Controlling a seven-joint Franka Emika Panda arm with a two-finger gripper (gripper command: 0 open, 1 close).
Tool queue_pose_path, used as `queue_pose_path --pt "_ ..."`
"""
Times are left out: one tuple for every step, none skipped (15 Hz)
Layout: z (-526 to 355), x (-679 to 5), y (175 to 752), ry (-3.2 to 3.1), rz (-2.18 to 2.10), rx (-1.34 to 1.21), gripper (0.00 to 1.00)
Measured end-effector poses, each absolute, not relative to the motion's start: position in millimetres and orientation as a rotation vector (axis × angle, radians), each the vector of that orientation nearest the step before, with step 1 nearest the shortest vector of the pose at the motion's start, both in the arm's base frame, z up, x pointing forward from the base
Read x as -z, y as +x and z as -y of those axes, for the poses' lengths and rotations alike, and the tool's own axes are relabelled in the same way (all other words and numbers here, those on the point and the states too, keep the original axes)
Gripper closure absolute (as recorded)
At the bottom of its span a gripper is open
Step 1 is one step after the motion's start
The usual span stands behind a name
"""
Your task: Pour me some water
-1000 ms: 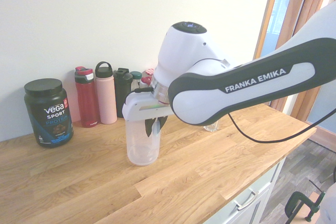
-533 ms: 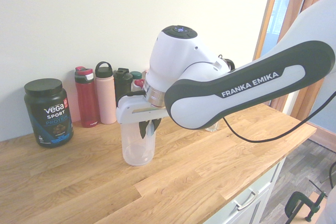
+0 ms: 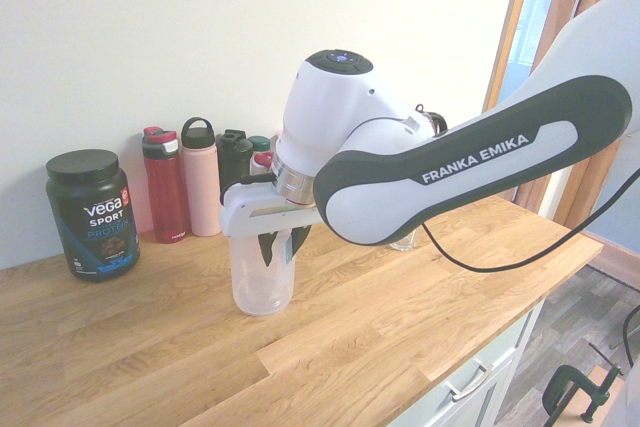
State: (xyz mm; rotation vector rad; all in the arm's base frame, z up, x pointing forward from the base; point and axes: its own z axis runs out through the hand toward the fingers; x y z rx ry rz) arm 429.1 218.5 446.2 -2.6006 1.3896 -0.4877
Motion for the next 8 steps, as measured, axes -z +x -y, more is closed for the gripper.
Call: queue_pose_path --pt "-221.5 -447.3 423.4 -2.623 -1.378 0.45 0.0" --pt "-223.8 -453.5 414.5 -2.644 -1.353 0.414 0.0" --pt "-223.4 -463.7 402.9 -2.659 -1.324 0.39 0.0" --pt "-220.2 -476.7 388.7 -2.678 -1.3 0.376 0.0" --pt "-212.7 -490.8 372.3 -2.715 -1.276 0.36 0.0" --pt "-202.5 -502.6 354.8 -2.765 -1.217 0.316 0.0" --pt "-189.4 -512.1 339.2 -2.804 -1.126 0.266 0.0" --pt "-170.7 -516.6 328.1 -2.826 -1.055 0.226 0.0"
